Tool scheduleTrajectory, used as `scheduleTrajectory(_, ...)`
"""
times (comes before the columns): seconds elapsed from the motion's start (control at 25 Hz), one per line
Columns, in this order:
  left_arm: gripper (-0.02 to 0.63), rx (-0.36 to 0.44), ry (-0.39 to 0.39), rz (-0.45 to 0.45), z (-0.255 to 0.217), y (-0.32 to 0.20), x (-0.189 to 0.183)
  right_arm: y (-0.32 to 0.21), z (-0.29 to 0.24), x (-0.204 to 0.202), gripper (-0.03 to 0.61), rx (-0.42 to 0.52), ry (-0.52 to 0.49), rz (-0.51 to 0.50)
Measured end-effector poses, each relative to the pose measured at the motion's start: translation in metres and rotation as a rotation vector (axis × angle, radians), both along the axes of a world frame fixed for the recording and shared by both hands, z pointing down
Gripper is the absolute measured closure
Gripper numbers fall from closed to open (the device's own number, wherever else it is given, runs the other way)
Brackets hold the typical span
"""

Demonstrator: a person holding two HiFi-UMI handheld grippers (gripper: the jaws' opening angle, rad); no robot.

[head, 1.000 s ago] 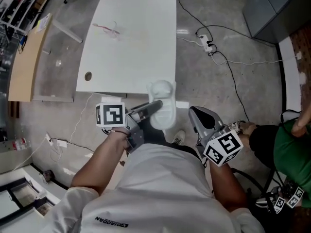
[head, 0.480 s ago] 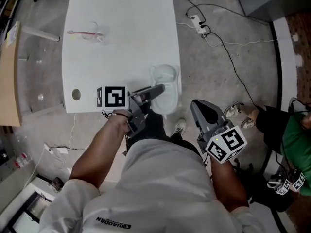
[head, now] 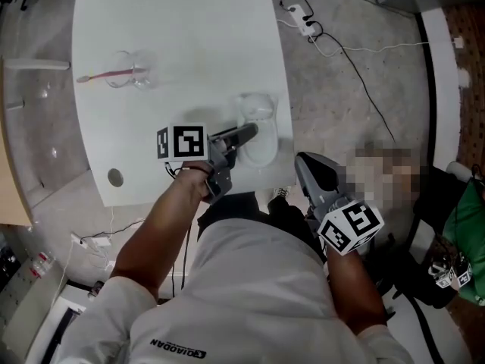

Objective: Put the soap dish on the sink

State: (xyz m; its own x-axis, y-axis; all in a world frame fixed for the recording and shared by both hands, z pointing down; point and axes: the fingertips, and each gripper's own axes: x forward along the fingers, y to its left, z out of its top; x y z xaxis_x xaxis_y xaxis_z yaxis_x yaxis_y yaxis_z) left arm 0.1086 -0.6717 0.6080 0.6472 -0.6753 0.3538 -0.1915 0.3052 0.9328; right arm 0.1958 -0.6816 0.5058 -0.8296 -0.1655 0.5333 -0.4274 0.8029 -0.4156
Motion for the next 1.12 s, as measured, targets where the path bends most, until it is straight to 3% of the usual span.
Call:
scheduleTrajectory(0.4,0.462,-0.063,0.101,-0.054,0.017,-0.002,-0.004,-0.011,0.004,-0.031,0.577,-0.006,-0.013,-0.086)
scheduleTrajectory(0.64,0.446,-0.047,0.079,-0.067,0.015,-0.006,-0.008,-0.015,0.001,-0.030,0.577,-0.003,-0.018,-0.098)
scheduleTrajectory(0.8,0.365,-0.020,0.080,-0.052,0.010,-0.008,-0.006,-0.014,0.004,-0.030,0.577,-0.005,-0.014,-0.103)
scheduleTrajectory(1.12,0.313,-0.015,0.049,-0.101,0.008,-0.001,-0.018,-0.014,0.004,-0.023,0.577,0.002,-0.020,-0.109)
